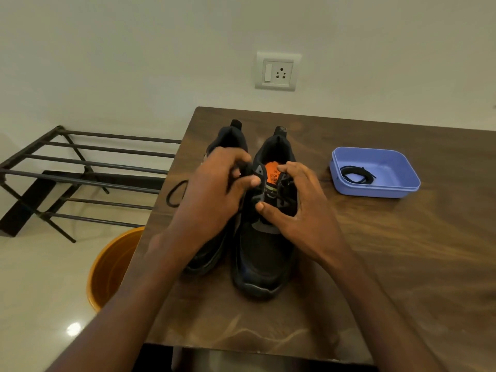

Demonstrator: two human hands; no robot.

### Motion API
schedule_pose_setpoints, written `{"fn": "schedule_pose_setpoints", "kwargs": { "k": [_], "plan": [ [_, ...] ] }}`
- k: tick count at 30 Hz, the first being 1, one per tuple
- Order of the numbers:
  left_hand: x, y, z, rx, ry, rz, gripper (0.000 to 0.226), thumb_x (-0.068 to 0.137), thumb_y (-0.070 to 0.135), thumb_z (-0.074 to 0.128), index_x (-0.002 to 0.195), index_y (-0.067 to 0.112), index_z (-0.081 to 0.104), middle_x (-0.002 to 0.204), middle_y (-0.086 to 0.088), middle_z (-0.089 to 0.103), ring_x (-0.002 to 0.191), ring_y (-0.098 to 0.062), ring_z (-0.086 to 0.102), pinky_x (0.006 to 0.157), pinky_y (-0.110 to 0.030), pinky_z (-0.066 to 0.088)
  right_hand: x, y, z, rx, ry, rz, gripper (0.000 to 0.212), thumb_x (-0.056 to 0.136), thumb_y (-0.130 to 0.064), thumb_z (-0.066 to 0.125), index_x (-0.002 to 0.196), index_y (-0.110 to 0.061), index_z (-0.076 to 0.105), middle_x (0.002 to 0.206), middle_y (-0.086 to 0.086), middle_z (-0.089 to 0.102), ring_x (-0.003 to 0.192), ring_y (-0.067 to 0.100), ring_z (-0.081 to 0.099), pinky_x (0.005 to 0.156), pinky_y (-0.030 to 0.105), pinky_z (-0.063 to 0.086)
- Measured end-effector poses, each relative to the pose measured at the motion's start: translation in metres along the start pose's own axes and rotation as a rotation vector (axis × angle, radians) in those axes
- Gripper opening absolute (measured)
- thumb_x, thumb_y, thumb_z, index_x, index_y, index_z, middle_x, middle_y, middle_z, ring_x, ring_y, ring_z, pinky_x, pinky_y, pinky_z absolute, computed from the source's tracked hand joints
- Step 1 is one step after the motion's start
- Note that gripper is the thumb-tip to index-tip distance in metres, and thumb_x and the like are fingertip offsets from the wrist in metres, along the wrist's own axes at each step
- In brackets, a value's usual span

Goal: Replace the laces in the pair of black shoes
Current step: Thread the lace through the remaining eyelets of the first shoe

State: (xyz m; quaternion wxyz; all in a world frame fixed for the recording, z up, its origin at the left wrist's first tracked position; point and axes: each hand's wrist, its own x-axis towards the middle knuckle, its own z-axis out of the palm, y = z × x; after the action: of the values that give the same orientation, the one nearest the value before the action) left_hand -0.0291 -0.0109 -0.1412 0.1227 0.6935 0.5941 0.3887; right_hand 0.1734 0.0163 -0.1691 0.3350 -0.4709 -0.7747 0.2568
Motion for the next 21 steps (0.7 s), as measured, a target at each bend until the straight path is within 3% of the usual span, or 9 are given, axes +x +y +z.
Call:
{"fn": "schedule_pose_setpoints", "kwargs": {
  "k": [2, 4, 9, 12, 14, 17, 21],
  "plan": [
    [0.002, -0.003, 0.009, 0.169, -0.071, 0.093, 0.014, 0.093, 0.024, 0.072, 0.106, 0.02, 0.07, 0.104, 0.008, 0.055, 0.094, -0.004, 0.044, 0.082, -0.009, 0.033, 0.0, 0.001, 0.0, -0.014, 0.004, 0.003, 0.078, 0.082, -0.056, 0.078, 0.147, -0.036, 0.041, 0.154, -0.017, 0.035, 0.132, -0.004, 0.04, 0.103, 0.012, 0.036],
    [0.003, -0.005, 0.01, 0.159, -0.052, 0.081, 0.006, 0.092, 0.013, 0.073, 0.092, 0.018, 0.07, 0.099, 0.006, 0.058, 0.092, -0.007, 0.043, 0.081, -0.008, 0.031, 0.0, 0.001, -0.001, -0.008, 0.006, 0.006, 0.079, 0.081, -0.056, 0.079, 0.147, -0.036, 0.041, 0.153, -0.017, 0.035, 0.131, -0.005, 0.04, 0.101, 0.009, 0.035],
    [0.001, -0.003, 0.007, -0.039, -0.014, -0.005, 0.009, 0.097, 0.006, 0.064, 0.096, 0.014, 0.062, 0.093, 0.006, 0.065, 0.088, -0.005, 0.06, 0.077, -0.013, 0.047, 0.0, 0.001, -0.002, -0.003, 0.004, 0.012, 0.076, 0.079, -0.051, 0.083, 0.143, -0.038, 0.044, 0.15, -0.02, 0.036, 0.124, -0.01, 0.041, 0.096, 0.006, 0.036],
    [0.0, -0.002, 0.006, -0.054, -0.04, -0.028, 0.007, 0.098, 0.012, 0.066, 0.099, 0.018, 0.063, 0.092, 0.01, 0.067, 0.088, 0.0, 0.065, 0.076, -0.01, 0.05, -0.001, -0.002, 0.0, -0.015, 0.039, 0.009, 0.073, 0.082, -0.051, 0.08, 0.143, -0.034, 0.045, 0.15, -0.014, 0.039, 0.131, 0.002, 0.044, 0.105, 0.022, 0.045],
    [0.001, -0.002, 0.004, -0.051, -0.053, -0.005, 0.006, 0.098, 0.014, 0.067, 0.1, 0.019, 0.065, 0.093, 0.011, 0.068, 0.089, -0.001, 0.065, 0.078, -0.013, 0.052, -0.004, -0.009, 0.0, -0.066, 0.115, -0.05, 0.061, 0.084, -0.049, 0.075, 0.139, -0.031, 0.052, 0.138, -0.011, 0.044, 0.126, 0.01, 0.048, 0.102, 0.035, 0.05],
    [0.0, -0.005, 0.001, 0.002, -0.032, 0.045, 0.006, 0.097, 0.016, 0.069, 0.102, 0.02, 0.069, 0.096, 0.01, 0.069, 0.09, -0.004, 0.061, 0.081, -0.02, 0.05, -0.008, -0.028, 0.005, -0.222, 0.137, -0.16, 0.033, 0.088, -0.046, 0.065, 0.118, -0.032, 0.065, 0.114, -0.011, 0.045, 0.105, 0.011, 0.047, 0.086, 0.038, 0.048],
    [-0.001, -0.006, -0.001, 0.14, 0.052, 0.065, 0.007, 0.094, 0.019, 0.072, 0.1, 0.023, 0.074, 0.101, 0.014, 0.068, 0.098, -0.014, 0.053, 0.087, -0.038, 0.045, -0.014, -0.04, 0.023, -0.468, 0.062, -0.071, 0.026, 0.096, -0.051, 0.053, 0.115, -0.036, 0.063, 0.105, -0.008, 0.038, 0.098, 0.012, 0.042, 0.082, 0.039, 0.045]
  ]
}}
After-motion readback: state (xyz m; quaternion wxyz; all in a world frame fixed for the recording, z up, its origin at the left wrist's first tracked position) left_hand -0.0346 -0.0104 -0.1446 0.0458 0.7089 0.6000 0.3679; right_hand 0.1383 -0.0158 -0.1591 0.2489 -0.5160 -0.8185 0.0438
